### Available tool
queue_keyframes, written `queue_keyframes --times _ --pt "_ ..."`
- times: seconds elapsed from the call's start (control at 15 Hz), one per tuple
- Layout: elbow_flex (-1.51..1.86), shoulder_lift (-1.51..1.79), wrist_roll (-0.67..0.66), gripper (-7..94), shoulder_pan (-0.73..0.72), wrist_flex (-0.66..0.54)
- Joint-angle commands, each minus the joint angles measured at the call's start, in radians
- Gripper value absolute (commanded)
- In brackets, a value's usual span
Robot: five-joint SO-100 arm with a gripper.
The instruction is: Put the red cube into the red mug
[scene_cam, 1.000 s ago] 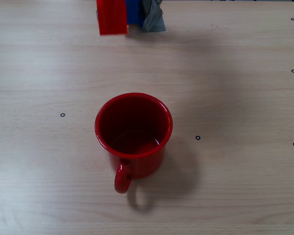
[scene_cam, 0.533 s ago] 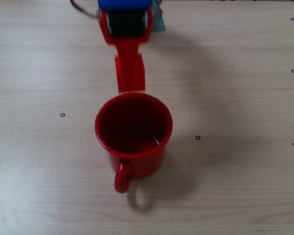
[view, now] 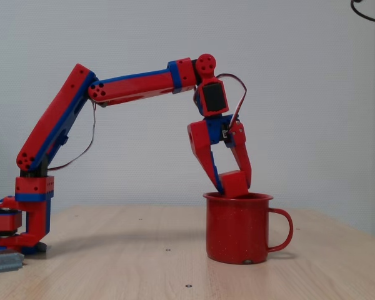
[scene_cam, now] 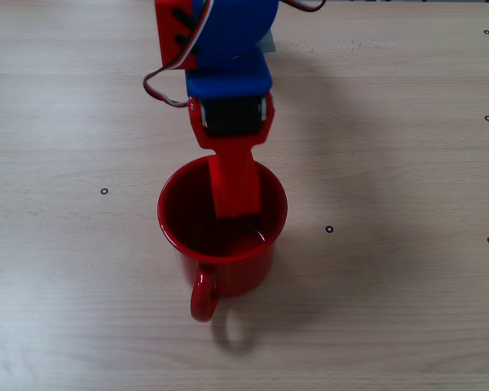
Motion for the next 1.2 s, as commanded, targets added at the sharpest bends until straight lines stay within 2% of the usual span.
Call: queue_keyframes --times 0.0,0.33,0.47,0.53,0.6,1.13 --pt "-0.071 0.038 0.015 0 -0.015 -0.018" --pt "-0.071 0.021 0.000 2 0.000 -0.021" --pt "-0.071 0.023 -0.005 24 0.002 -0.003" --pt "-0.071 0.023 -0.003 42 0.002 0.008" --pt "-0.069 0.021 -0.003 48 0.002 0.012" --pt "-0.066 0.040 -0.014 51 0.009 0.009"
